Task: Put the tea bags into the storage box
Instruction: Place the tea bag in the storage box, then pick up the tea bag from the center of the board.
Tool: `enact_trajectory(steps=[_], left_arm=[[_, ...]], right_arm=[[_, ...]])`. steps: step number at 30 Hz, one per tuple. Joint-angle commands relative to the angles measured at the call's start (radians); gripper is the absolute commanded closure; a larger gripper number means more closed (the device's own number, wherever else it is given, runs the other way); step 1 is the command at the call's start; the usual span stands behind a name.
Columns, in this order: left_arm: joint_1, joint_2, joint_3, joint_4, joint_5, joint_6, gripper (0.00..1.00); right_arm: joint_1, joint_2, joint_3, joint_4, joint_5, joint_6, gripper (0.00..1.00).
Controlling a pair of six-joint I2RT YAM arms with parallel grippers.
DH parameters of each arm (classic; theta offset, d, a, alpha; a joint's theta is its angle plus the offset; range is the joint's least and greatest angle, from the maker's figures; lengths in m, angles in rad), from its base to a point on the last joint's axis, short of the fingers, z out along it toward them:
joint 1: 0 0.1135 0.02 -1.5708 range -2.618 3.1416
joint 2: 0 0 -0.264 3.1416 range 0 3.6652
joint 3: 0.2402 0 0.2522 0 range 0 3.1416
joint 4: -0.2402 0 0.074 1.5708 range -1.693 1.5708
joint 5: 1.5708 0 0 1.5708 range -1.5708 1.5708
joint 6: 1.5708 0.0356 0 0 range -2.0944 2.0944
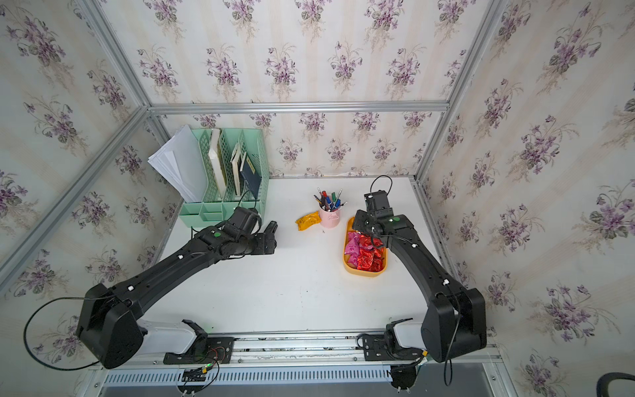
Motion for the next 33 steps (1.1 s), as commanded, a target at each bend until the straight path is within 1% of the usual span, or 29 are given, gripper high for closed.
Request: enact_trajectory(steps=[1,4,7,10,13,15,16,18,22,24,28,33], left_arm=[[0.0,-0.001,0.002,0.002,-0.024,0.005,0.01],[0.001,0.002,0.003,0.007,-0.031,0.01,0.01],[0.003,-0.004,-0.006,0.008,-0.038,0.02,0.01],[0.006,-0.023,-0.032,0.012,-0.041,0.032,0.01],[0.013,-0.048,-0.06,0.019,-0.043,0.044,0.01],[0.022,-0.064,-0.073,0.025,-0.042,0.053,0.01],[0.026,-0.072,-0.077,0.026,-0.041,0.059,0.01],[0.033,-0.083,-0.079,0.025,-0.041,0.074,0.01],[0.051,-0.094,-0.078,0.009,-0.039,0.105,0.01],[0.063,-0.099,-0.078,-0.001,-0.033,0.113,0.01],[0.086,-0.118,-0.078,-0.023,-0.023,0.13,0.01],[0.115,-0.132,-0.084,-0.035,-0.014,0.138,0.01]], right_arm=[[0.076,0.021,-0.017,0.08,-0.04,0.135,0.35],[0.164,0.071,-0.066,0.219,-0.051,0.271,0.35],[0.216,0.154,-0.087,0.334,-0.031,0.399,0.35],[0.276,0.255,-0.073,0.429,-0.005,0.491,0.34],[0.293,0.366,-0.017,0.486,0.03,0.529,0.31],[0.296,0.45,0.038,0.506,0.03,0.564,0.24],[0.297,0.494,0.066,0.529,0.021,0.575,0.23],[0.305,0.575,0.133,0.541,0.028,0.586,0.21],[0.318,0.714,0.273,0.483,0.064,0.614,0.21],[0.32,0.752,0.304,0.483,0.087,0.621,0.21],[0.318,0.81,0.379,0.424,0.132,0.637,0.22],[0.318,0.845,0.416,0.424,0.132,0.635,0.26]])
